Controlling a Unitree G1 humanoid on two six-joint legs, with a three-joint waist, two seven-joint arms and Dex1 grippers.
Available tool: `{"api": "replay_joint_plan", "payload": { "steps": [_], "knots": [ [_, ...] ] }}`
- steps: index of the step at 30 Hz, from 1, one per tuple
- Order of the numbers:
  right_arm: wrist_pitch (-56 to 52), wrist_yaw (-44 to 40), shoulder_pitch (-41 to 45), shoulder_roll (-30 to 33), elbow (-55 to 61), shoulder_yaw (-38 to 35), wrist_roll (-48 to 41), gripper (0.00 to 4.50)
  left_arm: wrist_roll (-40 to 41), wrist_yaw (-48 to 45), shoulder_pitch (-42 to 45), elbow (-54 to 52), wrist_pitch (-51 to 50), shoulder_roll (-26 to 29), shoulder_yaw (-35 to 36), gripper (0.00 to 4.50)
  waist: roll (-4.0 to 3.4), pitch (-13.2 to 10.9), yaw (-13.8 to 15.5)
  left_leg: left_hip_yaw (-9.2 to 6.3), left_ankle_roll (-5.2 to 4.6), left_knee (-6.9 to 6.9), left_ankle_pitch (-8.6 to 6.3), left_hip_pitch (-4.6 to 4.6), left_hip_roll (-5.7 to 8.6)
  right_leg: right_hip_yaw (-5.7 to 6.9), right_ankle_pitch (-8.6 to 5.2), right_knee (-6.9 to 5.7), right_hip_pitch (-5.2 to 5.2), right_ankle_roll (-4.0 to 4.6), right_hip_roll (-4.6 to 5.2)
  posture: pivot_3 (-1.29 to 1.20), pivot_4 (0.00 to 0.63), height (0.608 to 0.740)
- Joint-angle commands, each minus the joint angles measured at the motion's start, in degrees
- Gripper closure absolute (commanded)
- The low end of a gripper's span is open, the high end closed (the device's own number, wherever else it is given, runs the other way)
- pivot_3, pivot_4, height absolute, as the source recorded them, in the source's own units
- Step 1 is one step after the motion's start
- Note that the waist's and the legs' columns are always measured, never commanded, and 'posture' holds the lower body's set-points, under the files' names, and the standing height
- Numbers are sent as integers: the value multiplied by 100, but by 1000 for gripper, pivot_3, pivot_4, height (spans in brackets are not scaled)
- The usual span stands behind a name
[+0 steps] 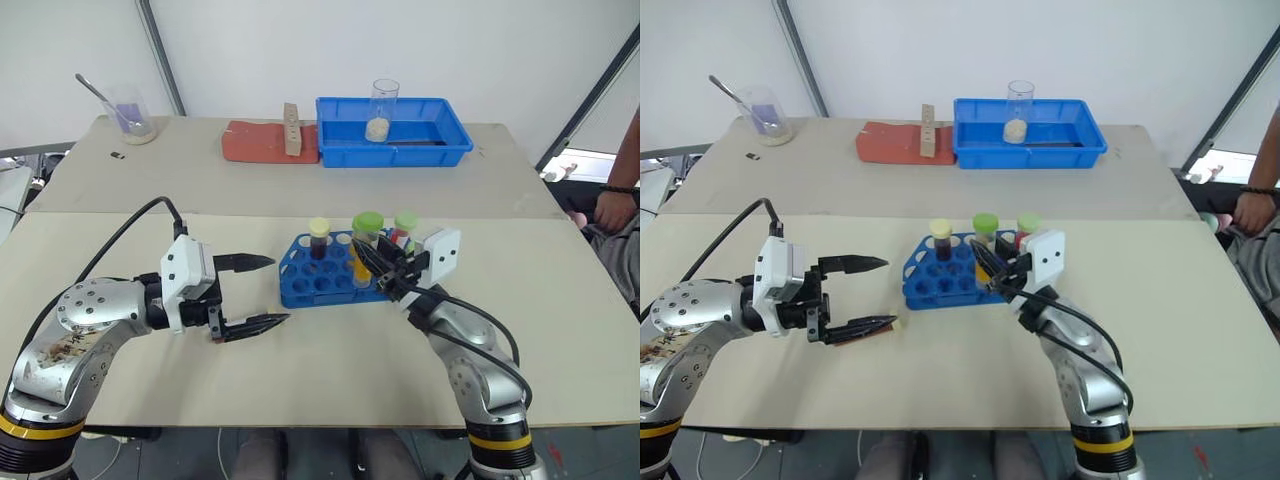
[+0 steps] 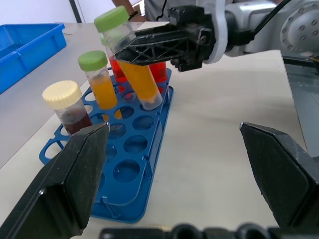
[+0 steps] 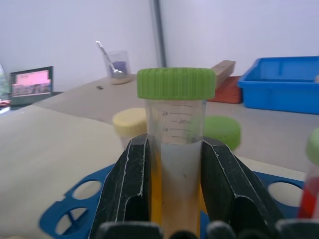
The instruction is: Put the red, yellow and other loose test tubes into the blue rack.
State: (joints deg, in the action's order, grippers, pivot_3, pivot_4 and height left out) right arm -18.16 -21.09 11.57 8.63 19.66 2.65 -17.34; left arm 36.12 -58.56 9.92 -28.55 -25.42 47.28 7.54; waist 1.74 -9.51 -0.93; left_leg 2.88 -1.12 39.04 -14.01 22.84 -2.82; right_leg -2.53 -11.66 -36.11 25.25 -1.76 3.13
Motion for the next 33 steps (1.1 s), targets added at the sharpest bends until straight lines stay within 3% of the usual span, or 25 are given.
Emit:
{"api": "replay_joint_plan", "payload": {
  "steps": [1, 25, 33],
  "knots": [
    [427, 42, 24, -21, -5, -22, 149, 3502, 87, 16, 138, -140, -16, 5, 23, 0, 0, 0, 0, 0, 0, 0, 0, 0, 0, 0, 0, 0, 0, 0, -1, 0, 150, 729],
    [1588, 27, -352, -66, -573, 387, 852, 3503, 143, 72, 216, -195, -128, -45, -29, 0, 0, 0, -7, -1, 0, -2, 0, -5, -1, -1, -1, 0, -4, 6, -2, 0, 150, 729],
    [1619, -33, -545, -133, -569, 365, 661, 3503, 204, 132, 198, -210, -156, -54, -29, 0, 0, 0, -6, -1, 0, -1, 0, -5, -1, -1, -1, -1, -4, 5, -1, 0, 150, 729]
  ]
}}
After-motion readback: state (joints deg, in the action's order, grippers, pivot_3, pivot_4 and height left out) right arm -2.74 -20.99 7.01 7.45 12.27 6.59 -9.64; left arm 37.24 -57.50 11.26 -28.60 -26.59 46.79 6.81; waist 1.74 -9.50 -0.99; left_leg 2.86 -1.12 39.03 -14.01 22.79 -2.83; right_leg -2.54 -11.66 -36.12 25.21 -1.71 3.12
